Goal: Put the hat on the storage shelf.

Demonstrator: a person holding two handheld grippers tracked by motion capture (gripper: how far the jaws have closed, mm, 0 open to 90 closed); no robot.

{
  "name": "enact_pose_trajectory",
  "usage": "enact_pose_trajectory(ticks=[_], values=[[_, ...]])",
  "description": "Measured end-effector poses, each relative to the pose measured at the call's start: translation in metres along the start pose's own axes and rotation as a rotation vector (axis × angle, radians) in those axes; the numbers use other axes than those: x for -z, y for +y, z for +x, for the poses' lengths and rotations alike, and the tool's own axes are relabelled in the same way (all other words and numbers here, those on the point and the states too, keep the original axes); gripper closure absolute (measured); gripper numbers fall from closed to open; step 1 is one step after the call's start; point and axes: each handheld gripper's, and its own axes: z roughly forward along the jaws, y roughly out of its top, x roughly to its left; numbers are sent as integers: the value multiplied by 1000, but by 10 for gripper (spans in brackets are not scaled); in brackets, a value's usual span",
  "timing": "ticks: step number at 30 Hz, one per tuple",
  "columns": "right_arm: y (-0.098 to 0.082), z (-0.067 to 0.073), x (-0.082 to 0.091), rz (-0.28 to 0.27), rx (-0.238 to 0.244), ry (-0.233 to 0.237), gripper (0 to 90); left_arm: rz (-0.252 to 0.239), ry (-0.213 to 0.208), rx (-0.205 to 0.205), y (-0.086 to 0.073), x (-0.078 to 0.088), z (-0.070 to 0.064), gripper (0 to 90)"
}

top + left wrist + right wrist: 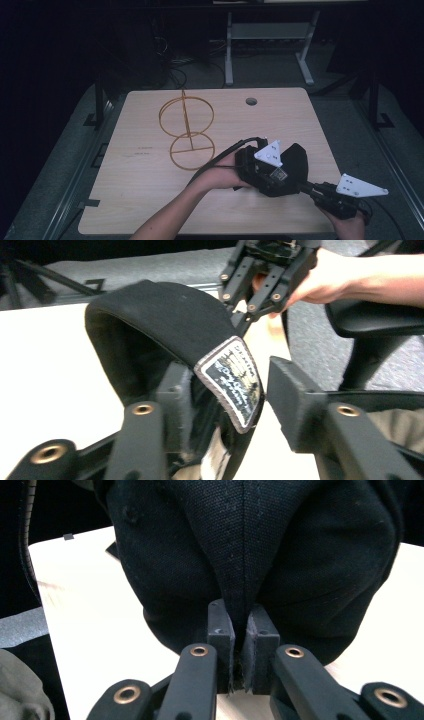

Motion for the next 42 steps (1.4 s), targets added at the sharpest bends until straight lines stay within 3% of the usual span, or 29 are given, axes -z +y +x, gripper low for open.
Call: enact_pose_trajectory(ticks=[10, 15, 19, 23, 33, 42], values=[[8, 0, 2, 11, 18, -18, 845, -25, 80, 29, -17, 31, -7, 446], [16, -1, 6, -11, 19, -17, 847, -14, 115, 54, -37, 46, -10, 441], [22, -3, 6, -20, 20, -12, 848, -25, 142, 107, -56, 56, -13, 431], [29, -5, 5, -5, 13, -15, 849, -26, 169, 131, -74, 64, -17, 423], [50, -10, 1, 10, 31, -13, 848, -42, 194, 214, -118, 71, -23, 396], [80, -14, -8, 4, 69, 5, 848, -37, 216, 249, -141, 76, -27, 392]])
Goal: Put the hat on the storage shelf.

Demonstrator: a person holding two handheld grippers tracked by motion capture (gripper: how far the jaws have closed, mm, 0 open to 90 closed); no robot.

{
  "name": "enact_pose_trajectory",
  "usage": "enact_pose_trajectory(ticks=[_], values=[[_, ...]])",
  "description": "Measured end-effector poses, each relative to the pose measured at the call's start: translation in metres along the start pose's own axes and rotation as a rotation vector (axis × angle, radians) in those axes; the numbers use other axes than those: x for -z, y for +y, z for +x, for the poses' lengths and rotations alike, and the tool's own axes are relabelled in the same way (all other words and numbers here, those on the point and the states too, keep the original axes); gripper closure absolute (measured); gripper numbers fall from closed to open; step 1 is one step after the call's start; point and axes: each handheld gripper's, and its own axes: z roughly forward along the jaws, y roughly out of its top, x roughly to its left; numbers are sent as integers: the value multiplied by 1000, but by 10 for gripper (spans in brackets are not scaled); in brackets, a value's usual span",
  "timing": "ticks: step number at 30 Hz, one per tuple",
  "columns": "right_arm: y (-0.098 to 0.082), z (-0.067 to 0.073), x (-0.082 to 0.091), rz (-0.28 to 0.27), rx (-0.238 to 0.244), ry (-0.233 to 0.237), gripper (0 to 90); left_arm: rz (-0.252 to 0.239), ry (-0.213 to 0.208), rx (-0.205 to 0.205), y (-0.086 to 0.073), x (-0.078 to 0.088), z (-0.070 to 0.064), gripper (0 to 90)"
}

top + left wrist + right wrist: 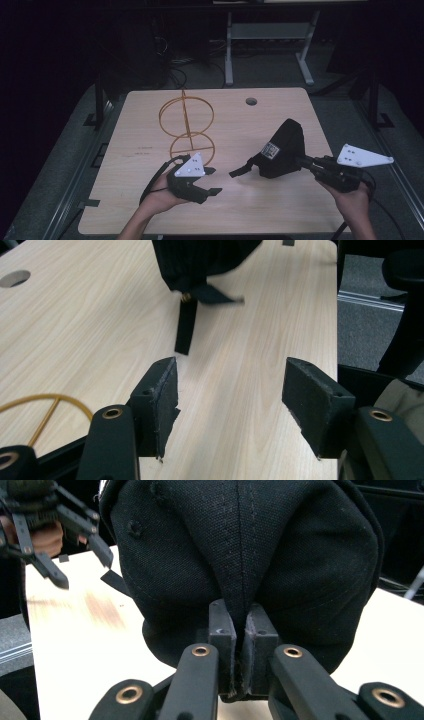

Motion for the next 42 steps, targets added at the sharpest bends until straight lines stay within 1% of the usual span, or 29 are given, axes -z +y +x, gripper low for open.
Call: enact_pose_trajectory(ticks=[2, 7, 8, 9, 17, 20, 25, 31, 34, 35, 37, 40, 41, 42], values=[[8, -1, -3, 1, 9, 6, 848, 4, 10, 2, -5, 0, 0, 388], [29, -3, -13, 0, 29, 25, 848, -6, 15, 36, -19, -2, 3, 352], [33, -3, -15, -2, 34, 28, 848, 5, 17, 39, -21, -3, 4, 352], [37, -2, -17, -3, 31, 30, 848, 15, 24, 33, -22, -3, 4, 347], [62, -1, -33, -32, 48, 55, 848, 13, 29, 46, -34, -3, 7, 339], [69, 0, -41, -29, 51, 66, 848, 16, 40, 50, -36, -2, 6, 338], [82, 2, -55, -26, 63, 88, 848, 22, 32, 37, -36, -5, 5, 338], [102, 5, -70, -30, 82, 117, 848, 35, 34, 24, -36, -8, 5, 322], [111, 7, -79, -24, 96, 130, 848, 29, 26, 43, -36, -11, 4, 322], [115, 7, -82, -24, 98, 137, 848, 32, 26, 40, -36, -11, 4, 322], [123, 8, -89, -24, 109, 151, 848, 39, 26, 16, -36, -13, 3, 322], [135, 9, -99, -23, 113, 171, 848, 31, 26, 19, -35, -13, 0, 321], [137, 9, -101, -25, 112, 174, 848, 25, 28, 8, -34, -13, -1, 321], [142, 9, -106, -25, 116, 180, 848, 20, 30, 9, -34, -13, -2, 321]])
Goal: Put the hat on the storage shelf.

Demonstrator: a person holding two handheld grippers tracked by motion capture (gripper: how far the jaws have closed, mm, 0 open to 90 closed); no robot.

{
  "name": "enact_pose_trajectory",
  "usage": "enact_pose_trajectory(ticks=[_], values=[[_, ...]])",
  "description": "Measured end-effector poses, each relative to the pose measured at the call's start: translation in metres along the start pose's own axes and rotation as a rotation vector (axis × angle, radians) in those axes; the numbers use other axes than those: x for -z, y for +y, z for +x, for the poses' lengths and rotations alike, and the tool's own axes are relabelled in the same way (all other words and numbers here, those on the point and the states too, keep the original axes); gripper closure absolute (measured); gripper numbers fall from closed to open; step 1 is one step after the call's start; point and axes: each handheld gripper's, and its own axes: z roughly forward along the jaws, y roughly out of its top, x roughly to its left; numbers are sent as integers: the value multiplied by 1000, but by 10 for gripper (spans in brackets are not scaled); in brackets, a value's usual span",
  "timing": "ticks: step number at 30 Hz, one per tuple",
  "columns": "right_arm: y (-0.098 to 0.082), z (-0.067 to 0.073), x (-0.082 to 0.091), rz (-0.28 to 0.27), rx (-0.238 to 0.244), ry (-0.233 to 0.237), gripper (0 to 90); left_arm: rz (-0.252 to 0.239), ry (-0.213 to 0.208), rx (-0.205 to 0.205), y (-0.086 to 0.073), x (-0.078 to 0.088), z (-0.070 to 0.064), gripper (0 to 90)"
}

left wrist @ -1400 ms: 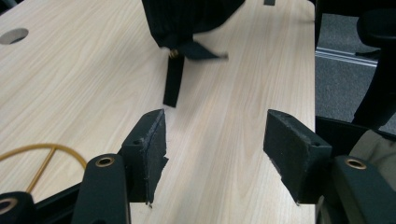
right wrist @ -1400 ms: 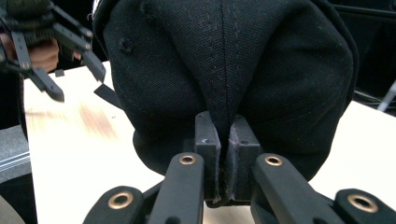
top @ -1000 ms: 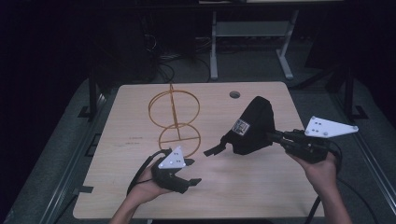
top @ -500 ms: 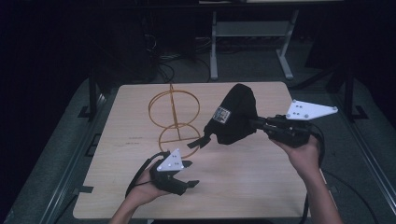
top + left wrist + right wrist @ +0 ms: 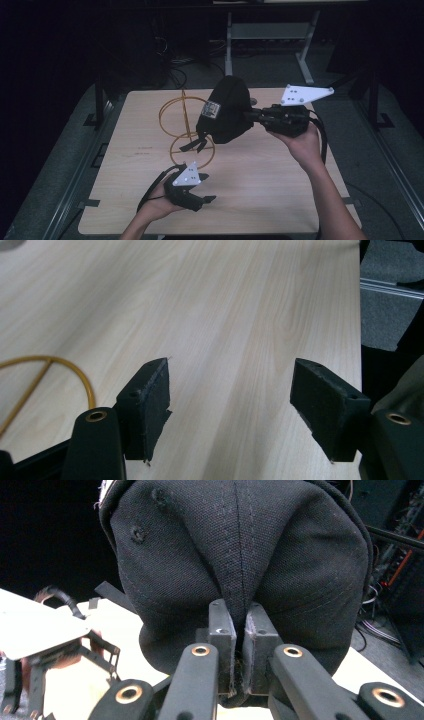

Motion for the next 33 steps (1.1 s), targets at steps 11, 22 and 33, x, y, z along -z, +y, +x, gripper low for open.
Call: enact_pose_trajectory(ticks=[11, 22, 33], values=[[32, 1, -32, 17, 45, 40, 850, 5, -5, -32, 1, -4, -2, 321], [55, -5, -68, -6, 27, 76, 854, 2, -6, -41, 1, -6, -7, 321], [75, -3, -96, -9, 14, 81, 856, 5, -15, -44, 1, -9, -9, 322]])
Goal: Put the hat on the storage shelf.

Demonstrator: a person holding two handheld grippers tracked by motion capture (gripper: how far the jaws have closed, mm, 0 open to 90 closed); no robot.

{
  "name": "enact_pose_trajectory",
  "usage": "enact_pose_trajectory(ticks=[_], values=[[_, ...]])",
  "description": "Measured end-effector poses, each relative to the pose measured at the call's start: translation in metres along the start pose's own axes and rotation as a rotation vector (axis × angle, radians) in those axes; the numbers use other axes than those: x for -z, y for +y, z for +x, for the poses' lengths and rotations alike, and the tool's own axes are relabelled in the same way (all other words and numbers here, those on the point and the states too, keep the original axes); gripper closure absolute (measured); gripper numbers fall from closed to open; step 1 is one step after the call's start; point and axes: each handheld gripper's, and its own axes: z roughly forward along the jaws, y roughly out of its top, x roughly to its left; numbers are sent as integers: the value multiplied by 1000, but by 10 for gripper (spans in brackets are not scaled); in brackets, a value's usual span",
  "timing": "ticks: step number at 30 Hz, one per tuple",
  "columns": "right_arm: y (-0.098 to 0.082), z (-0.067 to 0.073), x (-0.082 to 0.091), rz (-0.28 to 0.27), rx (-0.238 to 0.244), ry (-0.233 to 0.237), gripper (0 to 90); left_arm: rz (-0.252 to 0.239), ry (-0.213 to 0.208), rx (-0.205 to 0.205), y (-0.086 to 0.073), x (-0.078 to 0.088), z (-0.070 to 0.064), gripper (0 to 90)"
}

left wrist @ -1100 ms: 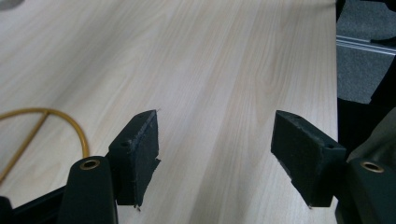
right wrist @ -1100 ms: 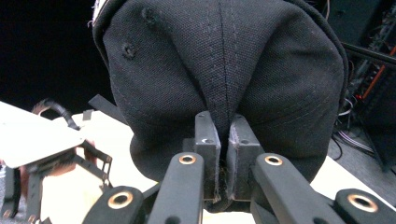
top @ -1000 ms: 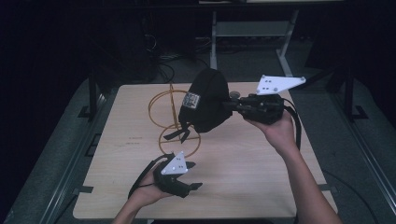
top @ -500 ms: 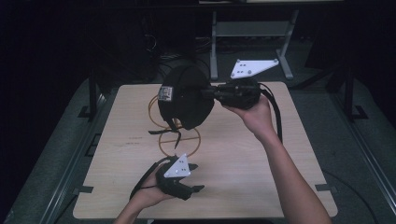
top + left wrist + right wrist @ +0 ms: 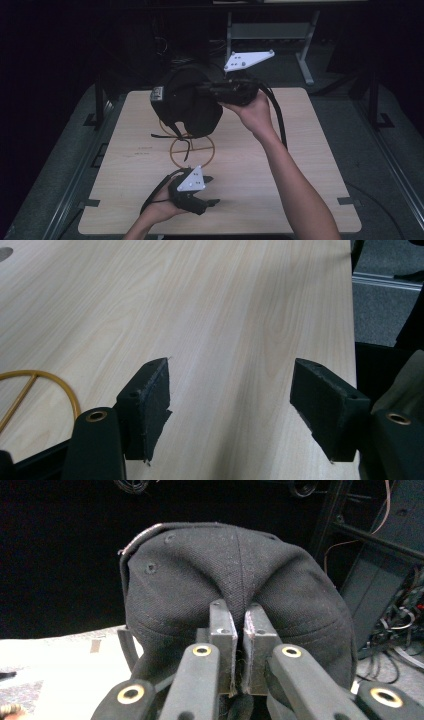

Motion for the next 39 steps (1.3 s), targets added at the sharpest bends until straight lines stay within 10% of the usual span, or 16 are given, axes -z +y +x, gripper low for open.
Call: enact_pose_trajectory(ticks=[16, 21, 39], values=[[10, -16, -70, 62, -89, 26, 839, 0, 9, -27, -1, -7, -1, 321], [8, -17, -86, 68, -131, 27, 600, -9, 5, -16, -2, -6, -2, 320], [-12, -15, -31, 66, -144, 8, 340, -24, 31, 31, -10, 0, 3, 296]])
